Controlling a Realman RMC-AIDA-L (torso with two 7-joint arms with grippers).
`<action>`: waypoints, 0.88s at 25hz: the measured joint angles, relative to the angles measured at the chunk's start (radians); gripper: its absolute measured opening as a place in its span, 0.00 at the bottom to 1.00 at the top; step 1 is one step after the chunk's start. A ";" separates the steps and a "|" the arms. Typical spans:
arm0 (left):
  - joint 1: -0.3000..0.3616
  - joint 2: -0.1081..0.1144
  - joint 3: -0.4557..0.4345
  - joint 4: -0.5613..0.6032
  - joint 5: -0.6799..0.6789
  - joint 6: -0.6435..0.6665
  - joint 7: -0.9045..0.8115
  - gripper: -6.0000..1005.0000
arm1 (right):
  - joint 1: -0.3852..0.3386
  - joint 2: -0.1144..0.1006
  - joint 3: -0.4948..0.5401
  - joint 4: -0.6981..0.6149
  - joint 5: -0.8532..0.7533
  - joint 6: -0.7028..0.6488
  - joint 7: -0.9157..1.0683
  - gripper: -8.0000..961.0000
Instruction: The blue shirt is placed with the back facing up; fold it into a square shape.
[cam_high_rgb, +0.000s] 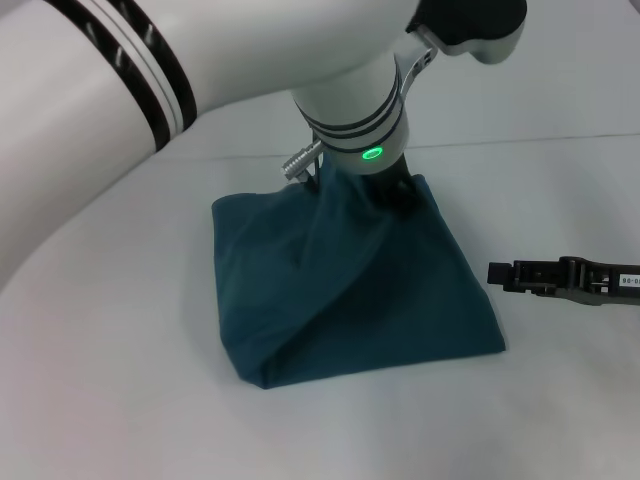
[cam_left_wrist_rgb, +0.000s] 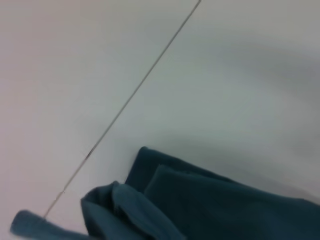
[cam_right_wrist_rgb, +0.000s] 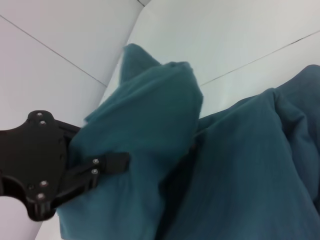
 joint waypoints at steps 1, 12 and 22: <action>0.001 0.000 -0.005 0.002 -0.003 -0.001 0.002 0.09 | 0.000 0.000 0.000 0.000 0.000 0.000 0.000 0.55; 0.018 0.001 -0.037 0.065 -0.056 -0.002 0.009 0.28 | -0.003 -0.006 -0.001 0.015 0.000 0.013 0.000 0.55; 0.145 0.006 -0.457 0.143 -0.104 0.086 0.006 0.53 | -0.005 -0.015 -0.009 0.015 0.000 0.013 0.000 0.55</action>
